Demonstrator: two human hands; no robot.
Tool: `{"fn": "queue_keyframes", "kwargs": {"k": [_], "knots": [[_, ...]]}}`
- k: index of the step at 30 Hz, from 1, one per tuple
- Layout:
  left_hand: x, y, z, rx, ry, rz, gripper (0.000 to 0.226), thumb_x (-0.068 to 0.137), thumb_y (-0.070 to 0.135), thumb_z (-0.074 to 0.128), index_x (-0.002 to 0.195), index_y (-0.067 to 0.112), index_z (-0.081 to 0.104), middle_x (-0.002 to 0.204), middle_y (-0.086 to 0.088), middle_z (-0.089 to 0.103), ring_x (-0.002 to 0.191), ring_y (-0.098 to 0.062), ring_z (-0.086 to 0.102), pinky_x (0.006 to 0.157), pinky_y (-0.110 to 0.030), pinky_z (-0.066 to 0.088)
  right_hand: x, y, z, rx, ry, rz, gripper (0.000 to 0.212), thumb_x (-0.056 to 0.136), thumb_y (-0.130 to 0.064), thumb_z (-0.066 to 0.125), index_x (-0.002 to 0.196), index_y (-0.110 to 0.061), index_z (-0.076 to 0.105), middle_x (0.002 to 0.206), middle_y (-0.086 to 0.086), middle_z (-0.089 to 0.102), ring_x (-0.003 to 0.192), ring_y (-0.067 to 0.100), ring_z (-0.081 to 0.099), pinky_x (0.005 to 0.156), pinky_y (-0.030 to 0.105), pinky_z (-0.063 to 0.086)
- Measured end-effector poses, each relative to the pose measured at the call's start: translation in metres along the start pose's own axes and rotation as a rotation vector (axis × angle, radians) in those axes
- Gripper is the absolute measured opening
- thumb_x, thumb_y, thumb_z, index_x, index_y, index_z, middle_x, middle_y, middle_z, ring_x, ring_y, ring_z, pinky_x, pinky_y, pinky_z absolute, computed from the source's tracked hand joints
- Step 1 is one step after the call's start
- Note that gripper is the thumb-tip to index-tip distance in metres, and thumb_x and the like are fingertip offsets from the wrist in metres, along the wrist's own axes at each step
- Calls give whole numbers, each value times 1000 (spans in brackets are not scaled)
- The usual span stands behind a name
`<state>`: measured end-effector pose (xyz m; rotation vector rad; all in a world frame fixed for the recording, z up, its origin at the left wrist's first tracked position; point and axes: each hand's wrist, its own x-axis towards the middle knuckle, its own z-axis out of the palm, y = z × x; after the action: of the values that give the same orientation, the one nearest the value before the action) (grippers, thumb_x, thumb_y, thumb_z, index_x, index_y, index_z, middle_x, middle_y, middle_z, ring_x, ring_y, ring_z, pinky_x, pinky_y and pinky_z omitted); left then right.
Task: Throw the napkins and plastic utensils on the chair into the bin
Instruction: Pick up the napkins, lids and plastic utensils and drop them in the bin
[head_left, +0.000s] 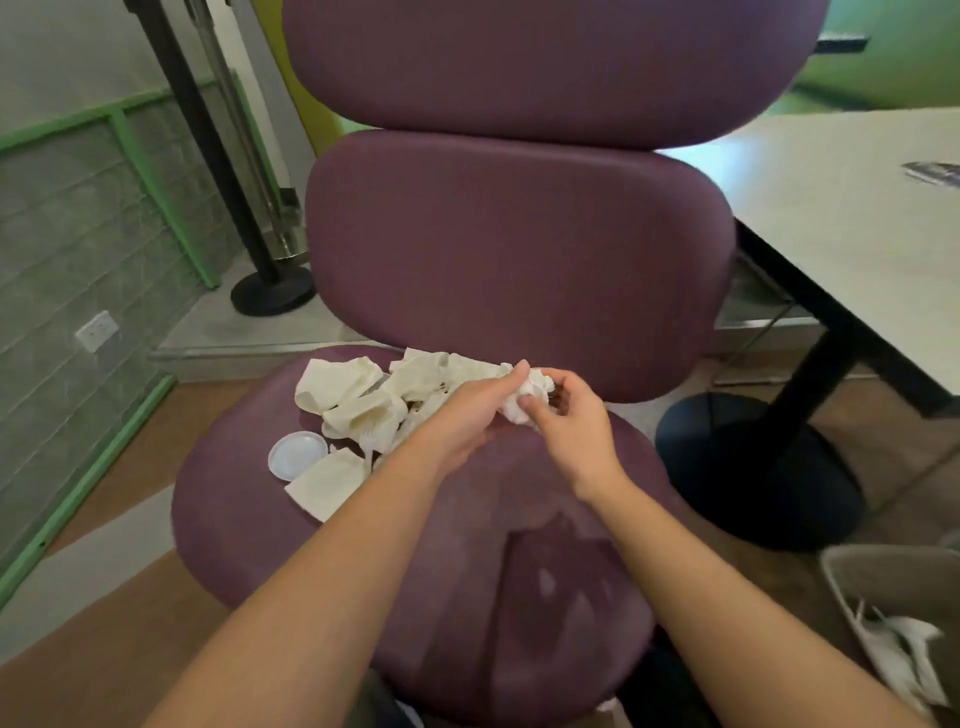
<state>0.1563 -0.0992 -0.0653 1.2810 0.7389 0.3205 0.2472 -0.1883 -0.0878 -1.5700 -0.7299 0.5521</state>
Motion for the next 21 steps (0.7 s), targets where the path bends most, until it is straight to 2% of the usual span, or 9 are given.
{"fn": "queue_keyframes", "kwargs": {"k": [2,4,7,9,12,15,17,19,21], "knots": [[1,-5,25,52,-62,2,41,97,44,53,111,10,71,108,0,74,102,-9,68,90,-23,52,-10,4,-31,-91,81,-38,25,87,-10,67,109,-21,66,110,3,63,94,11,62,84,21,49],[5,-12,55,122,-108,-10,45,93,49,58,113,11,71,113,-1,73,110,-13,66,103,-32,48,-21,8,-63,-159,159,-57,28,88,-9,65,114,-19,69,113,5,59,93,8,57,80,6,41],[12,-21,105,119,-116,-15,38,94,39,62,111,6,71,115,-11,71,107,-19,67,104,-37,48,-38,14,-108,-210,261,-38,33,90,-7,62,122,-14,67,111,4,58,90,6,54,75,-4,34],[17,-25,138,97,-136,-21,32,94,29,63,109,2,70,115,-16,70,101,-21,67,100,-35,50,-49,19,-137,-215,326,-22,33,91,-10,62,122,-17,67,107,0,63,83,0,56,74,-2,37],[23,-37,182,86,-170,-51,34,90,26,67,110,-1,70,111,-16,71,101,-22,69,91,-32,54,-65,28,-178,-151,409,5,31,88,-9,66,116,-23,69,100,-12,66,85,-9,59,79,8,46],[25,-51,231,68,-209,-85,26,88,24,71,103,4,72,98,-10,75,90,-19,72,82,-29,57,-81,40,-221,-166,470,9,29,88,-6,66,111,-23,69,98,-13,67,87,-14,58,74,0,40],[25,-63,263,67,-220,-94,23,88,22,71,103,5,72,89,-7,74,80,-17,70,77,-28,56,-89,51,-246,-205,487,34,28,90,-6,63,113,-22,69,105,-11,68,92,-8,59,77,1,40],[27,-76,291,65,-209,-98,28,87,20,72,110,3,70,91,-7,73,78,-15,69,73,-24,56,-96,64,-268,-237,507,90,31,91,-9,60,118,-22,68,110,-7,68,99,3,61,81,11,43],[30,-89,313,98,-209,-100,27,85,22,74,108,7,71,96,-6,73,80,-14,68,67,-19,55,-104,76,-286,-241,508,136,34,90,-14,60,122,-24,64,112,-8,66,103,6,60,80,15,44]]}}
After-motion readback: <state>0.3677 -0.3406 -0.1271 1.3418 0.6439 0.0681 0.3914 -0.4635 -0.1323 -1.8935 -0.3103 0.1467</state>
